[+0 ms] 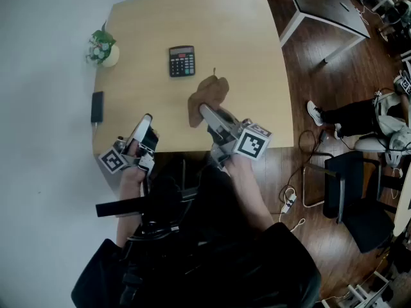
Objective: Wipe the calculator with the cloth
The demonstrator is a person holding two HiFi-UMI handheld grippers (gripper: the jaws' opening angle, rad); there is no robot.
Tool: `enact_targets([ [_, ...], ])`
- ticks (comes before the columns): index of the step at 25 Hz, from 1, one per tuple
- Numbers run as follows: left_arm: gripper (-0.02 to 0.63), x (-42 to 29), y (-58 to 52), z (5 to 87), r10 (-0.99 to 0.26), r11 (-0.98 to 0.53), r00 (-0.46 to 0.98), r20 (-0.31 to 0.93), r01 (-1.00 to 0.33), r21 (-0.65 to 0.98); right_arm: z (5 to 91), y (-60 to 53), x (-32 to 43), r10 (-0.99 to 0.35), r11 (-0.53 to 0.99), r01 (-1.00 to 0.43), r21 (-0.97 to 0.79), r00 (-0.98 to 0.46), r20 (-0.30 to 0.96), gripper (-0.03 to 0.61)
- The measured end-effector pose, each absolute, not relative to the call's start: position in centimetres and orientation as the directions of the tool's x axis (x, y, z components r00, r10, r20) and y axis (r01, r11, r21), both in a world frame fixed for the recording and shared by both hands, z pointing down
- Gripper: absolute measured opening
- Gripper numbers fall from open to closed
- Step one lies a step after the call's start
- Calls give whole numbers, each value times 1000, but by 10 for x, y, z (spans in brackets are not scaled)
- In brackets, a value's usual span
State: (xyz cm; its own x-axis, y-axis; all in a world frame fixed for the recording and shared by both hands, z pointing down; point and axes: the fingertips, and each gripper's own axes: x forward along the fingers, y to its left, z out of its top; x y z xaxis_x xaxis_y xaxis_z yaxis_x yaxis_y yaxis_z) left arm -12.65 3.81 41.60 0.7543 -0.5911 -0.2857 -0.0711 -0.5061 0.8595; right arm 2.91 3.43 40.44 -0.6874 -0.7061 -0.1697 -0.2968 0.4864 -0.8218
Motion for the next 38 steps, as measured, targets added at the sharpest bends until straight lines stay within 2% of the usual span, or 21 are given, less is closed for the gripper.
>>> enact_targets([
  [4, -2, -129, 8, 432, -556, -512, 789, -262, -77, 855, 412, 17, 27, -743, 440, -412, -798, -666, -66, 49],
  [8, 0, -124, -26, 463, -457, -526, 862, -220, -63, 848, 424, -4, 15, -766, 398, -484, -779, -642, 8, 49],
  [13, 80, -112, -61, 520, -350, -502, 924, -157, -43, 864, 433, -30, -5, -771, 368, -599, -711, -624, 127, 49],
  [15, 130, -107, -73, 549, -321, -474, 940, -117, -53, 879, 439, -37, -12, -767, 356, -641, -680, -616, 179, 49],
  [17, 137, -103, -85, 579, -309, -432, 948, -73, -71, 899, 447, -43, -18, -750, 347, -681, -645, -614, 245, 49],
  [24, 135, -87, -125, 654, -320, -297, 947, 10, -110, 949, 490, -86, -20, -657, 386, -782, -489, -605, 449, 49],
  [25, 111, -85, -132, 658, -324, -288, 946, -1, -97, 953, 497, -95, -20, -642, 400, -787, -470, -606, 469, 49],
  [28, 110, -87, -152, 676, -374, -211, 926, 43, -130, 969, 525, -122, -23, -592, 438, -789, -430, -613, 523, 49],
  [29, 110, -85, -155, 677, -390, -186, 920, 34, -115, 976, 535, -132, -25, -572, 449, -785, -427, -620, 538, 49],
  [31, 109, -80, -156, 670, -409, -130, 911, -52, -2, 991, 555, -156, -35, -532, 471, -765, -439, -643, 551, 49],
  [33, 84, -81, -158, 670, -419, -100, 902, -102, 66, 993, 577, -187, -54, -482, 499, -740, -451, -670, 565, 49],
  [37, 55, -87, -160, 670, -423, -90, 897, -127, 99, 991, 623, -237, -101, -357, 567, -691, -448, -696, 623, 51],
  [38, 29, -88, -159, 671, -429, -88, 894, -131, 104, 991, 634, -243, -110, -332, 575, -686, -447, -694, 638, 51],
])
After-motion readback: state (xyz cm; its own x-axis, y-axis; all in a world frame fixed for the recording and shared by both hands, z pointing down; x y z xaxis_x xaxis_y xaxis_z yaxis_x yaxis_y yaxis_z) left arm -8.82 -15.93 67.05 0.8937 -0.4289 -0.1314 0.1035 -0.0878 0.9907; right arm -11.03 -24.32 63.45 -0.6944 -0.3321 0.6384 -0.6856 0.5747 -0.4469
